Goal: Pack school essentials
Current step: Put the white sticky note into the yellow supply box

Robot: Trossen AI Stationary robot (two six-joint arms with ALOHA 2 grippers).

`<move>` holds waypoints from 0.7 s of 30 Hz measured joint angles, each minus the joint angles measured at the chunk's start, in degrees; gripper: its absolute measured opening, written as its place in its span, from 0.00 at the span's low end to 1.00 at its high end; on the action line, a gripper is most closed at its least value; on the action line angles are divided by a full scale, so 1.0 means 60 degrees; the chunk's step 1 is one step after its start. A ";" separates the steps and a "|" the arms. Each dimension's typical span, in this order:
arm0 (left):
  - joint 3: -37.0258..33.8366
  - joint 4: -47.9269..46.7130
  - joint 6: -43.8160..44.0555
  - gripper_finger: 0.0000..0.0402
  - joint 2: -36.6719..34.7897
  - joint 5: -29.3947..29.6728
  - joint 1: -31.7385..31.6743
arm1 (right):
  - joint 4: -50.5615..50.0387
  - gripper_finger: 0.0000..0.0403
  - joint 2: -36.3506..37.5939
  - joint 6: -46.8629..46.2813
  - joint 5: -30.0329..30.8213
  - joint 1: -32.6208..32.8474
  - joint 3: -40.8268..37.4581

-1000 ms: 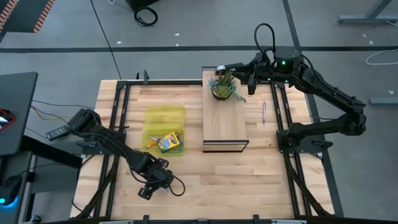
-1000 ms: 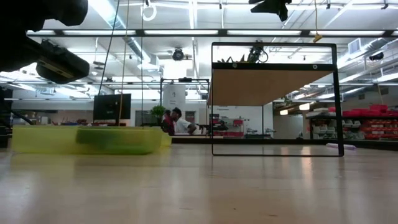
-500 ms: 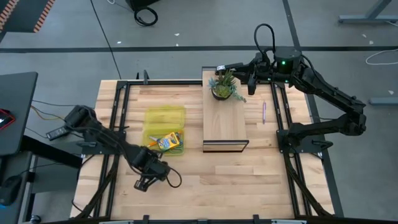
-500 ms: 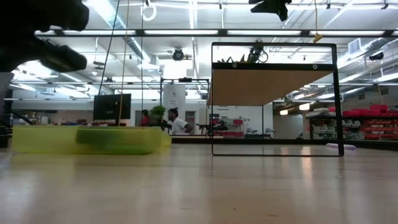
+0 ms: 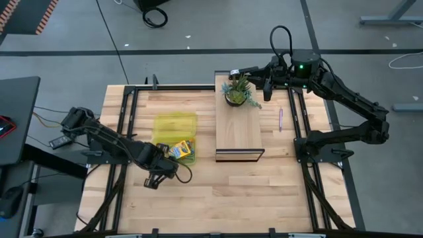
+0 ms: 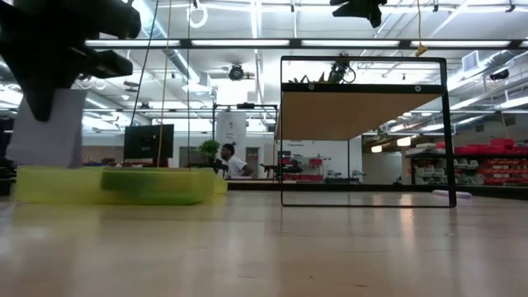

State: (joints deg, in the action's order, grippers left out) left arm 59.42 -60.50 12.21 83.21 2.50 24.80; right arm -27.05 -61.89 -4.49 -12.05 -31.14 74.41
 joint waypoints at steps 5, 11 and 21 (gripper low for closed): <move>-0.0004 -0.0212 0.0040 0.02 -0.0356 0.0571 -0.0382 | 0.0000 0.40 0.0000 0.0000 0.0000 0.0000 0.0000; -0.0324 -0.0643 0.0295 0.03 -0.1247 0.1301 -0.0938 | 0.0000 0.40 -0.0004 0.0000 0.0000 0.0000 0.0000; -0.1348 -0.0074 0.0454 0.04 -0.2473 -0.0206 -0.2367 | 0.0007 0.40 -0.0004 -0.0048 -0.0004 0.0000 0.0000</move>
State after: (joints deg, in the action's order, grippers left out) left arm 51.33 -60.94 14.93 68.38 1.26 10.60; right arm -27.00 -61.91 -4.78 -12.08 -31.14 74.41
